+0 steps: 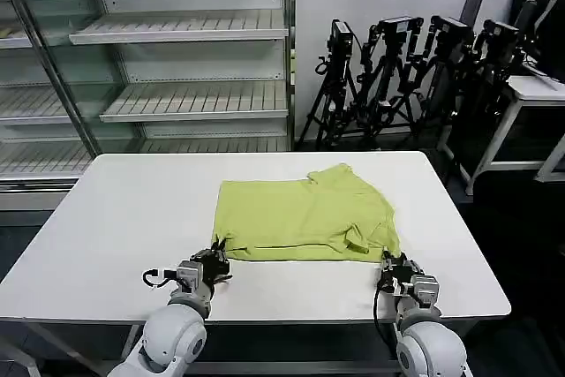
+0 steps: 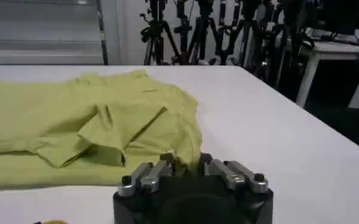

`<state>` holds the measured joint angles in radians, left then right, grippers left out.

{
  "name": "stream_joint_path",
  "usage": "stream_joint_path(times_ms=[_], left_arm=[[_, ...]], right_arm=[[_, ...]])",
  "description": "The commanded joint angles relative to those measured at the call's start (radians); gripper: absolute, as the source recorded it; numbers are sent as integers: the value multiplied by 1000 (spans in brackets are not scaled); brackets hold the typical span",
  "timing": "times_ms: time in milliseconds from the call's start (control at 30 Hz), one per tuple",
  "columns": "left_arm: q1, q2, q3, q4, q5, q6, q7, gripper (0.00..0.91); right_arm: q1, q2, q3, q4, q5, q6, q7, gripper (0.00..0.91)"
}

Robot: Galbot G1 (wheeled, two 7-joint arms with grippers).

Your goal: Fold and organize the clothes.

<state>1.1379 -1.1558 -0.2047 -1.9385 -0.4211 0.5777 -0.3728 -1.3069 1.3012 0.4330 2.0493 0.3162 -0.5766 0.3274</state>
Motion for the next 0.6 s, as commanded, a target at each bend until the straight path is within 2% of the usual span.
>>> stream_joint_path(times_ms=[33, 600], left_arm=[[70, 15, -16, -110, -2, 2, -6, 50], [428, 36, -106, -390, 39, 0, -12, 40]], right_arm=[[-57, -5, 6, 67, -1, -1, 4, 0], [-356, -19, 63, 329, -32, 1, -5, 0]])
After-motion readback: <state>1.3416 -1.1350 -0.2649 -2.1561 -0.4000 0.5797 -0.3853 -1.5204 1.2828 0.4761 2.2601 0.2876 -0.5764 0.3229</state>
